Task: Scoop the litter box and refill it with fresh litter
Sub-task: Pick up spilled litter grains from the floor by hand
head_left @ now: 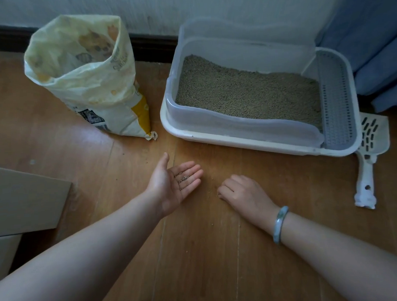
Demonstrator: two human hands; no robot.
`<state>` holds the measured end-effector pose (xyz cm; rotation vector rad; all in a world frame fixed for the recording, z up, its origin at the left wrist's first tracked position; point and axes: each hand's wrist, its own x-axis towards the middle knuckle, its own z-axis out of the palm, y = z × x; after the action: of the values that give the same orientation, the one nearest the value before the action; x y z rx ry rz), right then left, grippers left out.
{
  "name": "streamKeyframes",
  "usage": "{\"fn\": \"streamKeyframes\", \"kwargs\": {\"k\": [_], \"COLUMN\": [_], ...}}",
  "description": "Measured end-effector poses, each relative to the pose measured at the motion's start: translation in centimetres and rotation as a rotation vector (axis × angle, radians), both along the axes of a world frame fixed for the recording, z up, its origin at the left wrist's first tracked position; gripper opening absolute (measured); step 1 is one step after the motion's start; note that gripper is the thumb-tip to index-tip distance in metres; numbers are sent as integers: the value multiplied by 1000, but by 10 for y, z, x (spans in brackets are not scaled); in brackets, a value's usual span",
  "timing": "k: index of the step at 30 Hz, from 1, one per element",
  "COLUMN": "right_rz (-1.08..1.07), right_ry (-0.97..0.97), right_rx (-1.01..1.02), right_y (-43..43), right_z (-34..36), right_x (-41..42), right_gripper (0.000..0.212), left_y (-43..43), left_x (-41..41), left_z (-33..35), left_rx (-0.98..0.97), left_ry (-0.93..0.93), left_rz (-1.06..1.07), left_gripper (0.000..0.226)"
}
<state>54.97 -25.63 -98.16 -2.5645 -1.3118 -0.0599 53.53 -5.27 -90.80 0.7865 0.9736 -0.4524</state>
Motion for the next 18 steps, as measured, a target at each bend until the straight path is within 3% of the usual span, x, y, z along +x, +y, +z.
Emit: {"fn": "streamKeyframes", "kwargs": {"k": [5, 10, 13, 18], "right_rz": [-159, -489, -508, -471], "right_ry": [82, 421, 451, 445], "right_rx": [43, 433, 562, 563], "right_y": [4, 19, 37, 45], "right_z": [-1, 21, 39, 43], "right_x": [-7, -15, -23, -29], "right_gripper": [19, 24, 21, 21], "left_y": [-5, -10, -16, -20], "left_x": [-1, -7, -11, -10], "left_z": [0, -2, -2, 2], "left_rx": [2, -8, -22, -43], "left_ry": [4, 10, 15, 12], "left_rz": [-15, -55, -81, -100], "left_gripper": [67, 68, 68, 70]}}
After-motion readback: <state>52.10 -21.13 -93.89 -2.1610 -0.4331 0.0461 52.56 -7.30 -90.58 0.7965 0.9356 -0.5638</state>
